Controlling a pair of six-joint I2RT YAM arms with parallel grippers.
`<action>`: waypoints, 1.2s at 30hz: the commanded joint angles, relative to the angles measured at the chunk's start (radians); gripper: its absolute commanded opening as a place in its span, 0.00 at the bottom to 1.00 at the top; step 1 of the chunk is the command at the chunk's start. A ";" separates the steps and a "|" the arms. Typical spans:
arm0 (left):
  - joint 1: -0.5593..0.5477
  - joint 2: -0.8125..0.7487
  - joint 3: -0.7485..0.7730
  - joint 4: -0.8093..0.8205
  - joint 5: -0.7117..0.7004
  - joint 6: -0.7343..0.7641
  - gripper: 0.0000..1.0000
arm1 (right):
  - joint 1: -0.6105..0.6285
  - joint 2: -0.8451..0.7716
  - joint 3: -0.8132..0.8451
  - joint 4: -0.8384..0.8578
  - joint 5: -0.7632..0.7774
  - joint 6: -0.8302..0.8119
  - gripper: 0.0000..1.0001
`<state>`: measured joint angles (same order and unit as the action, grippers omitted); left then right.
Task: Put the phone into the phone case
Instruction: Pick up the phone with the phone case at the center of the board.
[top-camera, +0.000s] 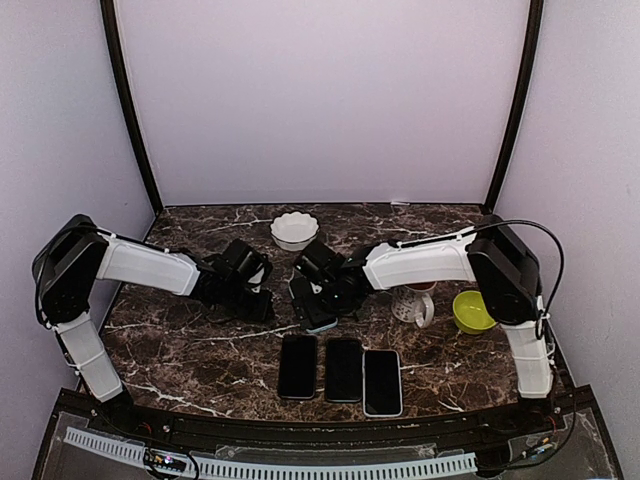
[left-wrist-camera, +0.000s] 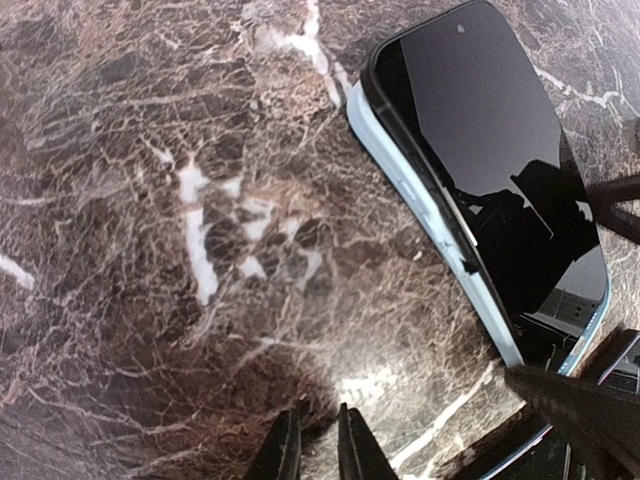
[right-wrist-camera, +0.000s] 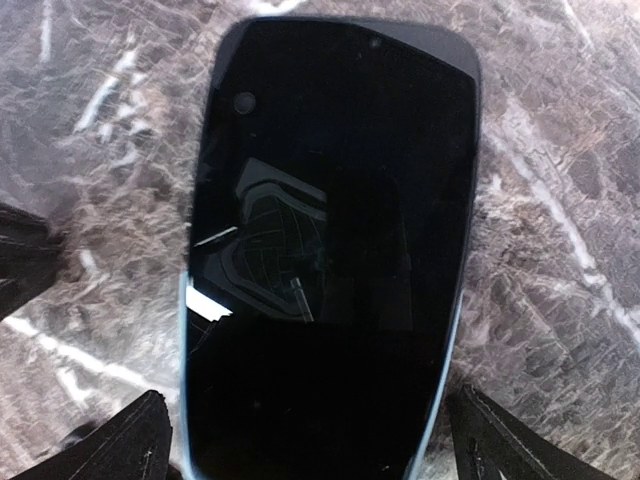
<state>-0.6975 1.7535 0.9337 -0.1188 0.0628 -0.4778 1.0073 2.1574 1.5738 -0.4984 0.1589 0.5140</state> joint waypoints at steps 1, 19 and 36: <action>0.007 -0.032 -0.014 -0.017 0.002 0.013 0.12 | 0.019 0.044 0.040 -0.021 0.027 0.010 0.98; 0.009 -0.021 -0.002 -0.026 -0.013 0.032 0.12 | 0.060 0.131 0.089 -0.098 0.138 -0.003 0.81; 0.009 -0.140 -0.045 0.074 -0.007 0.064 0.35 | 0.076 -0.160 -0.155 0.308 0.216 -0.086 0.21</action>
<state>-0.6937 1.7229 0.9260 -0.1238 0.0406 -0.4236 1.0729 2.0800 1.4261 -0.3477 0.3153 0.4641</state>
